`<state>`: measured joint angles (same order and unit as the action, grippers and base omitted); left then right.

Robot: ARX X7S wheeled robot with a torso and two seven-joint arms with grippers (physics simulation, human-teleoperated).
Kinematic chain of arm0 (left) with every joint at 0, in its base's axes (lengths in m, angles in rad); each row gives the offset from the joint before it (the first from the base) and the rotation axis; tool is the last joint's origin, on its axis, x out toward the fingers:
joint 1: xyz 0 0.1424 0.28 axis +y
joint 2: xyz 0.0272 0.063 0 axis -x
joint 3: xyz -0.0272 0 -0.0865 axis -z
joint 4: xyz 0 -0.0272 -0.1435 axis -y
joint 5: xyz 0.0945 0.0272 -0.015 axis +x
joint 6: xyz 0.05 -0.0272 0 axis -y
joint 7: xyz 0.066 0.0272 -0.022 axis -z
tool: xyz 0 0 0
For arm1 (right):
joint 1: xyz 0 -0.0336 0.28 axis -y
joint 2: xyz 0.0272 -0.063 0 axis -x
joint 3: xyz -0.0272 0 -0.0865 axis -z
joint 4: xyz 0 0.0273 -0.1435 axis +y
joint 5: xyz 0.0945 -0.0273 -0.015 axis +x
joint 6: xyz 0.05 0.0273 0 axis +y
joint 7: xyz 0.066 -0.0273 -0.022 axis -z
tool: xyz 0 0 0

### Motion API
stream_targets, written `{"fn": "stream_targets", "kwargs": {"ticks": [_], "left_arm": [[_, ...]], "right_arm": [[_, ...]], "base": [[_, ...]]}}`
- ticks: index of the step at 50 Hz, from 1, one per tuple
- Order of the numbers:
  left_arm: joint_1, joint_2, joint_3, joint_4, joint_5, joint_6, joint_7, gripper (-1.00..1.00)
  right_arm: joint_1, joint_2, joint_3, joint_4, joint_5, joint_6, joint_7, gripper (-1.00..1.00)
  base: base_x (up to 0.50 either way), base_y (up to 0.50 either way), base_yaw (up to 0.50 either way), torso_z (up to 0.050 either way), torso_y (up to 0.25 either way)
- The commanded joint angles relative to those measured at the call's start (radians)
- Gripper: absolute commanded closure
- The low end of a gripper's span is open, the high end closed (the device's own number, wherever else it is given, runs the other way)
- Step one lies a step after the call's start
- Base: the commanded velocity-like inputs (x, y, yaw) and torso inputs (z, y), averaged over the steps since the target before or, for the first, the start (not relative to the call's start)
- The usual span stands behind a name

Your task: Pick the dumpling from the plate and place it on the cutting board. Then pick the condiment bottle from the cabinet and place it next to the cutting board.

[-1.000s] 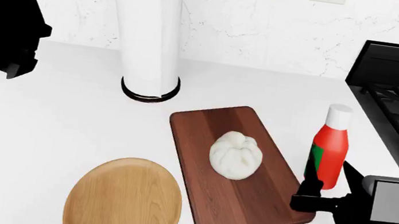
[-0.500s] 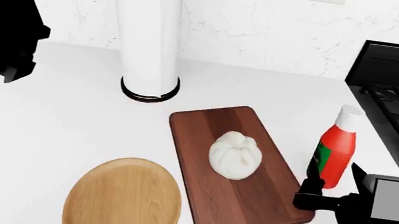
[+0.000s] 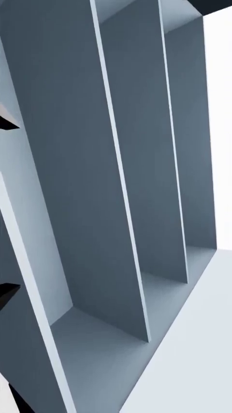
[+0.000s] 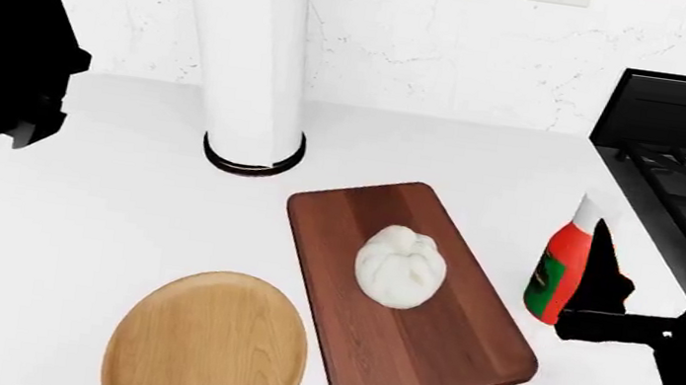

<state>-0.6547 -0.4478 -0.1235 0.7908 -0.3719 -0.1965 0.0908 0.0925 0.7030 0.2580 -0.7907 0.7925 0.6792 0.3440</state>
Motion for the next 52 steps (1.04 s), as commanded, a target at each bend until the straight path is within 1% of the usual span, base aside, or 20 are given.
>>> {"fn": "stream_targets", "kwargs": {"ticks": [1,11,15,19,22,26,28,29,31,32,34,35,40,41,42,44,46,48,50,52], "left_arm": [[0.546,-0.02,0.091,-0.06,-0.005,0.01,-0.001,-1.0],[0.565,-0.027,0.062,-0.037,-0.034,0.001,-0.017,-1.0],[0.595,-0.037,0.024,-0.003,-0.069,0.001,-0.023,-1.0],[0.655,-0.046,-0.024,0.04,-0.099,0.028,-0.018,-1.0],[0.729,-0.047,-0.069,0.075,-0.113,0.075,-0.002,-1.0],[0.823,-0.031,-0.119,0.092,-0.111,0.182,0.048,-1.0],[0.843,-0.015,-0.123,0.078,-0.095,0.237,0.074,-1.0],[0.832,-0.007,-0.117,0.064,-0.083,0.256,0.081,-1.0],[0.834,0.014,-0.13,0.041,-0.084,0.306,0.09,-1.0],[0.838,0.021,-0.14,0.033,-0.09,0.324,0.092,-1.0],[0.858,0.038,-0.167,0.025,-0.112,0.369,0.099,-1.0],[0.871,0.045,-0.182,0.023,-0.128,0.393,0.105,-1.0],[0.779,0.073,-0.136,0.019,-0.123,0.374,0.063,-1.0],[0.758,0.078,-0.122,0.016,-0.115,0.366,0.054,-1.0],[0.744,0.083,-0.113,0.013,-0.113,0.362,0.049,-1.0],[0.731,0.091,-0.106,0.009,-0.117,0.364,0.044,-1.0],[0.725,0.095,-0.102,0.008,-0.123,0.367,0.041,-1.0],[0.721,0.098,-0.099,0.005,-0.128,0.369,0.039,-1.0],[0.72,0.1,-0.097,0.002,-0.135,0.369,0.038,-1.0],[0.725,0.098,-0.097,0.001,-0.15,0.373,0.041,-1.0]], "right_arm": [[-0.218,0.766,-0.121,-0.256,0.294,-0.611,0.531,-1.0],[-0.266,0.867,-0.129,-0.256,0.203,-0.796,0.631,-1.0],[-0.866,0.413,0.471,-0.256,0.204,-0.751,0.204,-1.0],[-0.878,0.157,0.7,-0.256,0.151,-0.802,-0.004,-1.0],[-0.878,0.075,0.734,-0.256,0.173,-0.84,-0.083,-1.0],[-0.727,0.243,1.331,-0.256,0.739,-0.517,0.055,-1.0],[-0.878,0.06,1.049,-0.257,0.471,-0.777,-0.165,-1.0],[-0.728,0.21,1.199,-0.256,0.621,-0.627,-0.015,-1.0],[-0.878,-0.008,1.046,-0.257,0.473,-0.821,-0.257,-1.0],[-0.728,0.142,1.196,-0.256,0.623,-0.671,-0.107,-1.0],[-0.878,-0.062,1.027,-0.257,0.465,-0.862,-0.334,-1.0],[-0.728,0.088,1.177,-0.256,0.615,-0.712,-0.184,-1.0],[-0.878,-0.162,0.949,-0.257,0.445,-0.953,-0.493,-1.0],[-0.728,-0.012,1.099,-0.256,0.595,-0.803,-0.343,-1.0],[-0.878,-0.158,0.949,-0.257,0.445,-0.953,-0.493,-1.0],[-0.728,-0.007,1.058,-0.256,0.577,-0.829,-0.373,-1.0],[-0.878,-0.107,0.87,-0.257,0.398,-0.997,-0.506,-1.0],[-0.727,0.049,1.17,-0.256,0.698,-0.697,-0.401,-1.0],[-0.878,-0.007,0.87,-0.257,0.398,-0.997,-0.427,-1.0],[-0.728,0.164,1.17,-0.256,0.698,-0.697,-0.319,-1.0]], "base": [[0.0,0.0,0.0,0.0,0.0],[0.0,0.0,0.0,0.0,0.0],[0.0,0.0,0.0,0.0,0.0],[0.0,0.0,0.0,0.0,0.0],[0.0,0.0,0.0,0.0,0.0],[0.0,0.0,0.0,0.0,0.0],[0.0,0.0,0.0,0.0,0.0],[0.0,0.0,0.0,0.0,0.0],[0.0,0.0,0.0,0.0,0.0],[0.0,0.0,0.0,0.0,0.0],[0.0,0.0,0.0,0.0,0.0],[0.0,0.0,0.0,0.0,0.0],[0.0,0.0,0.0,0.0,0.0],[0.0,0.0,0.0,0.0,0.0],[0.0,0.0,0.0,0.0,0.0],[0.0,0.0,0.0,0.0,0.0],[0.0,0.0,0.0,0.0,0.0],[0.0,0.0,0.0,0.0,0.0],[0.0,0.0,0.0,0.0,0.0],[0.0,0.0,0.0,0.0,0.0]]}}
